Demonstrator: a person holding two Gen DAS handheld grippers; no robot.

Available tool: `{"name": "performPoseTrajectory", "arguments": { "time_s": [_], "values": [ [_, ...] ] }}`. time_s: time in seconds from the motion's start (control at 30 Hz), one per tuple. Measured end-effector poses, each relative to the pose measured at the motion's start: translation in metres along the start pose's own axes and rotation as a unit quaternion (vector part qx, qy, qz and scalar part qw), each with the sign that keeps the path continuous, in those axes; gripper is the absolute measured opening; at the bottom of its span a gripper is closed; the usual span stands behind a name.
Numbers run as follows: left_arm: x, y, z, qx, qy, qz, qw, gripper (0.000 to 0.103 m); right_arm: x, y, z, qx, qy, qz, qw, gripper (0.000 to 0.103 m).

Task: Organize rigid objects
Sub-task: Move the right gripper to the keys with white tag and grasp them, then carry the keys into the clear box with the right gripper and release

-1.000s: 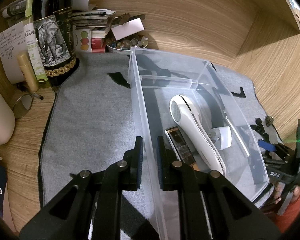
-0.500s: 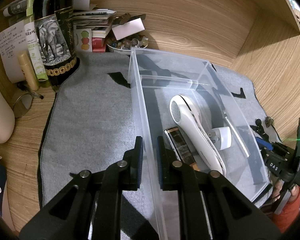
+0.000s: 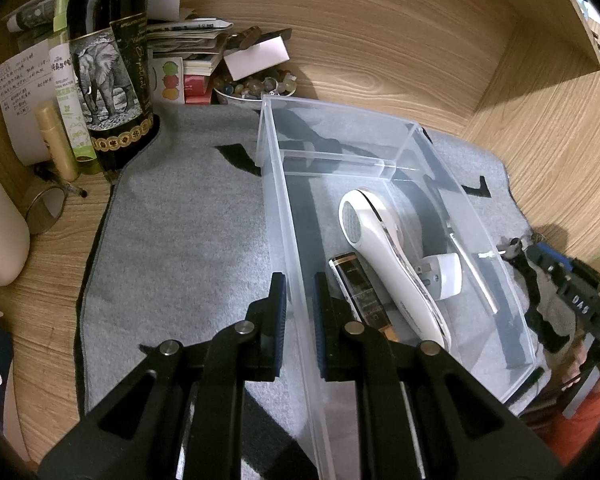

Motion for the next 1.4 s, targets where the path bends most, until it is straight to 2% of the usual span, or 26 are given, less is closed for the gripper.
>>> {"name": "performPoseTrajectory", "arguments": {
  "time_s": [0.3,0.8,1.1,1.4],
  "values": [
    [0.000,0.000,0.000,0.000,0.000,0.000,1.0000,0.012,0.030,0.020,-0.016,0.001,0.021,0.049,0.999,0.022],
    [0.000,0.000,0.002,0.001,0.001,0.000,1.0000,0.012,0.079,0.041,-0.085,0.058,0.093,0.117,0.987,0.022],
    [0.000,0.000,0.002,0.001,0.000,0.000,1.0000,0.012,0.081,0.024,-0.121,0.091,0.126,0.108,0.982,0.022],
    [0.001,0.000,0.003,-0.001,0.003,0.000,1.0000,0.012,0.072,-0.020,-0.137,0.103,0.143,0.053,0.983,0.022]
  ]
}}
Point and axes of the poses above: each gripper's, at about its wrist camera, not at the fingertips, and y roughly against the way its jaws point, z to its right, x to its top, the point moved 6 cm from there along -y, roughly the way its jaws point, and after that the axes turned 8 degrees about x, right-handed, at the moved point
